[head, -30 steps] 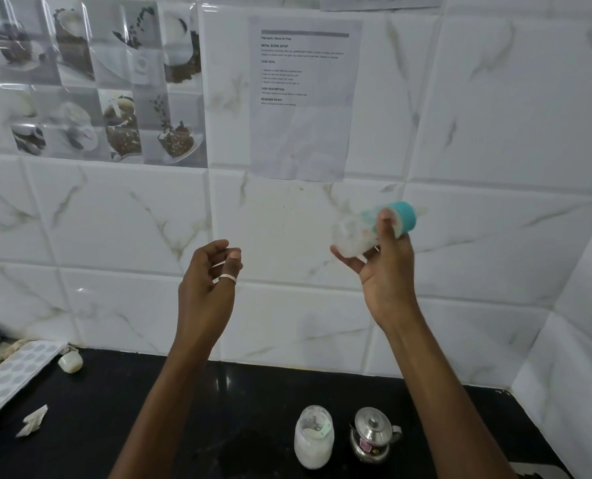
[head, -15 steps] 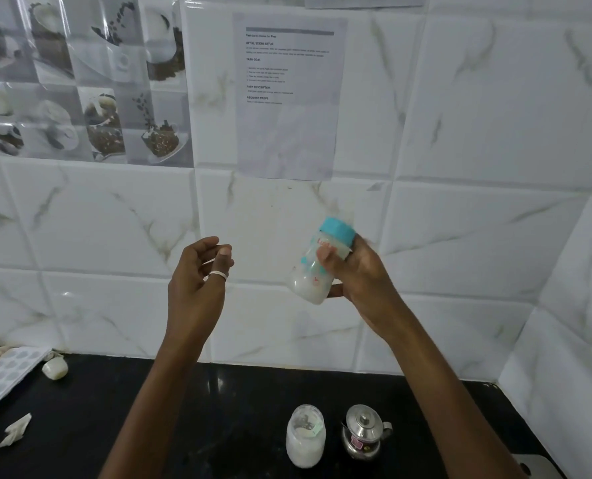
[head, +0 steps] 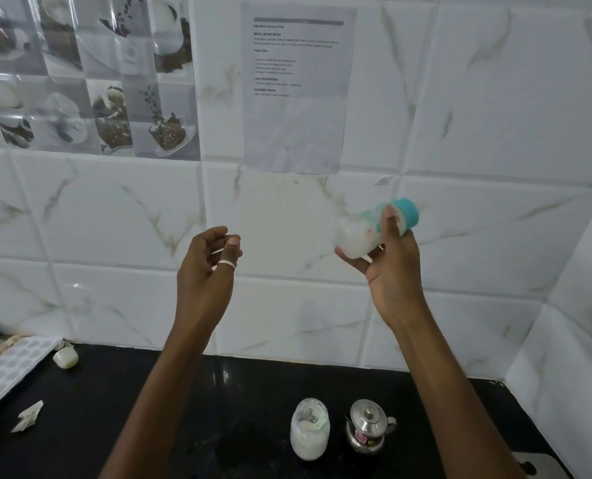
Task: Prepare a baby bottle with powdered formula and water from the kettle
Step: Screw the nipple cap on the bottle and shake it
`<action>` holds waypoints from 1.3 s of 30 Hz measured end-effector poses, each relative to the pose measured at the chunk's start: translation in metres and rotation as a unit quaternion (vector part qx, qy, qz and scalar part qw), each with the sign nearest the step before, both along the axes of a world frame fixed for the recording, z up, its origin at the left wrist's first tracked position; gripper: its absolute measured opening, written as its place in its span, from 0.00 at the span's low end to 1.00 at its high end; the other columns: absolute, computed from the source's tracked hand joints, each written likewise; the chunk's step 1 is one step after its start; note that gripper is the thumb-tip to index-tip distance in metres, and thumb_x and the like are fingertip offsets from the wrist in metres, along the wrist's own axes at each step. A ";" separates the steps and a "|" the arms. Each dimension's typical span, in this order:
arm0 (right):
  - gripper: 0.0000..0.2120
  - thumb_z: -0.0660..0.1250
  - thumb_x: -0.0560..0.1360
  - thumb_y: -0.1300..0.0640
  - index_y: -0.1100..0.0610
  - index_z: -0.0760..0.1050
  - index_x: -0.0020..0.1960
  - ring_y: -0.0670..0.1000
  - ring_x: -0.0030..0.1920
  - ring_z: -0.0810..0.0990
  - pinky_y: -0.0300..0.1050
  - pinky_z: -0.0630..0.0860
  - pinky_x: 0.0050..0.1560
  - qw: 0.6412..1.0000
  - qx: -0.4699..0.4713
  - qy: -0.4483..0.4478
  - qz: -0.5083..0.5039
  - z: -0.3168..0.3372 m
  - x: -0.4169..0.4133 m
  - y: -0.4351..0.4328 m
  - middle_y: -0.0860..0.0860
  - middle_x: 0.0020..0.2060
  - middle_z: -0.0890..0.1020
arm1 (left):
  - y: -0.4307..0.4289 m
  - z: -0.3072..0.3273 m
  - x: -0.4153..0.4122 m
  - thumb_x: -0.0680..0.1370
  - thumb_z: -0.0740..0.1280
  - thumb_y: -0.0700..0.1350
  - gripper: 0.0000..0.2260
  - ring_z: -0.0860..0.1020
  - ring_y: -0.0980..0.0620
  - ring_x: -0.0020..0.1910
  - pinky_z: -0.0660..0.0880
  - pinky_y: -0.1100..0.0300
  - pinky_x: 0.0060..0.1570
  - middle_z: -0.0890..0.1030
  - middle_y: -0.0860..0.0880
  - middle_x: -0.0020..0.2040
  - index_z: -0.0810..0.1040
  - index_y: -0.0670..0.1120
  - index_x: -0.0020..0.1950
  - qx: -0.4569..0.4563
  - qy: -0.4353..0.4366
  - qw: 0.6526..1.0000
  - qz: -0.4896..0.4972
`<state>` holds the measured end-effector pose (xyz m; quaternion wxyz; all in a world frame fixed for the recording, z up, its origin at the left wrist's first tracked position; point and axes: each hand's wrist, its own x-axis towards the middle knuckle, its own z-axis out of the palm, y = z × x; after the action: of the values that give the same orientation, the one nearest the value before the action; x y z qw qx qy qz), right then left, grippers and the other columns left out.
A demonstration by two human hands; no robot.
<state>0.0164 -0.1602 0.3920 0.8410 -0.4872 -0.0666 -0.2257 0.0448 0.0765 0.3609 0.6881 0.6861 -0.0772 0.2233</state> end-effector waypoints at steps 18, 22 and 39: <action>0.32 0.75 0.72 0.43 0.56 0.71 0.69 0.60 0.60 0.84 0.62 0.84 0.49 0.992 -0.103 0.035 0.061 -0.013 -0.004 0.007 0.55 0.59 0.83 | 0.000 -0.003 -0.002 0.83 0.67 0.52 0.10 0.83 0.56 0.58 0.79 0.47 0.64 0.84 0.57 0.57 0.76 0.57 0.64 -0.004 0.012 1.000 -0.001; 0.30 0.70 0.73 0.46 0.57 0.68 0.70 0.60 0.61 0.84 0.63 0.84 0.50 1.000 -0.002 0.011 0.021 -0.008 0.001 0.012 0.58 0.62 0.81 | 0.000 -0.005 -0.003 0.83 0.67 0.51 0.09 0.83 0.57 0.57 0.79 0.47 0.64 0.84 0.57 0.57 0.76 0.57 0.64 0.000 0.012 1.000 -0.003; 0.26 0.73 0.74 0.45 0.55 0.72 0.67 0.58 0.57 0.85 0.65 0.84 0.49 0.995 -0.069 0.014 0.077 -0.008 -0.004 0.014 0.53 0.56 0.84 | -0.003 -0.004 -0.002 0.83 0.67 0.51 0.10 0.83 0.56 0.58 0.79 0.47 0.64 0.84 0.58 0.57 0.76 0.56 0.64 -0.001 0.010 1.000 -0.006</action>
<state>0.0125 -0.1465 0.3844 0.8212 -0.5405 -0.1073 -0.1484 0.0427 0.0737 0.3574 0.6908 0.6872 -0.0746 0.2122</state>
